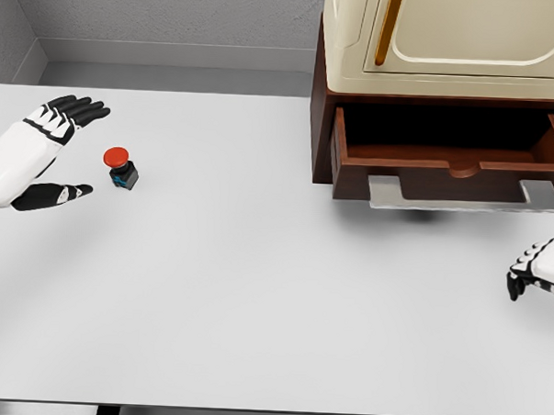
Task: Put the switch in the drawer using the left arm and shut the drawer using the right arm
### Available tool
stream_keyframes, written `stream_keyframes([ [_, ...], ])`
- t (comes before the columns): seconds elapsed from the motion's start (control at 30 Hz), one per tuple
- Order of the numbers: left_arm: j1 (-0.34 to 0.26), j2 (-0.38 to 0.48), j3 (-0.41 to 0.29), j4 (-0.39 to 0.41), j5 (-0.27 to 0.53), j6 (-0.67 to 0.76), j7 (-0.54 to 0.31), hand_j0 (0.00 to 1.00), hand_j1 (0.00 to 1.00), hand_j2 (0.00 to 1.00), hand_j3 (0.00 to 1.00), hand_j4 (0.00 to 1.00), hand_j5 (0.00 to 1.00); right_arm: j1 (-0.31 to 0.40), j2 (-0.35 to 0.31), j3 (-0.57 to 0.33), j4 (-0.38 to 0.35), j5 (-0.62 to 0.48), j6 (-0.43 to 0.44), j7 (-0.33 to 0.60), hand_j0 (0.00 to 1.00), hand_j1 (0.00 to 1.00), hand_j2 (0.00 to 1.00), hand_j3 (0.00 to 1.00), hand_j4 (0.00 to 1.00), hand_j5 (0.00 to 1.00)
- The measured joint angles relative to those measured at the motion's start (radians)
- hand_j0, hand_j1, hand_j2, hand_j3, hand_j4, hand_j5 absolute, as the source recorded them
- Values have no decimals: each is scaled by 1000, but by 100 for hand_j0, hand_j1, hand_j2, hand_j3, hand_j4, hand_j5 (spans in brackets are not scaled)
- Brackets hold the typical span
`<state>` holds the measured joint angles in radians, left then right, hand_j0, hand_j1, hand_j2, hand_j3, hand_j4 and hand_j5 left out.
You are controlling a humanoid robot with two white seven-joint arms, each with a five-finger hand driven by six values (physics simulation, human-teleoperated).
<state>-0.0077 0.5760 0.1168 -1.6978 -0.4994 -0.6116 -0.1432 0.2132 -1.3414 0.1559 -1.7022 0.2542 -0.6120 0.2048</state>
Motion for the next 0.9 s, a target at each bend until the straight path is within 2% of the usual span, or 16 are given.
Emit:
stream_keyframes([
  [0.33,-9,-10,-3,-4,9,0,4,100,100,100,100,100,100,3,-7,-2,-26,14,0,1,36,36,36,36,36,36],
  [0.4,-15,-10,-12,-4,43,0,5,100,100,100,100,100,100,8,-9,0,-35,14,0,1,37,37,37,37,37,37],
  [0.5,-47,5,-70,-2,172,0,5,100,100,100,100,100,100,6,-13,0,-49,16,0,-1,37,37,37,37,37,37],
  [0.6,-140,12,-144,9,295,0,3,100,100,100,100,100,100,2,-19,0,-54,19,0,-4,37,37,37,37,37,37],
  [0.67,-172,15,-200,32,410,2,1,100,100,100,100,100,100,2,-20,-3,-56,20,0,-4,37,37,37,37,37,37],
  [0.73,-250,16,-265,69,519,54,-11,100,100,100,100,100,100,2,-19,-5,-59,20,0,-1,37,37,37,37,37,37],
  [0.8,-258,14,-316,109,612,144,-59,100,100,100,100,100,100,2,-16,-7,-61,20,0,1,38,38,38,38,38,38],
  [0.9,-261,13,-349,150,740,297,-130,100,100,100,100,100,100,5,-14,-7,-63,20,0,0,40,40,40,40,40,40],
])
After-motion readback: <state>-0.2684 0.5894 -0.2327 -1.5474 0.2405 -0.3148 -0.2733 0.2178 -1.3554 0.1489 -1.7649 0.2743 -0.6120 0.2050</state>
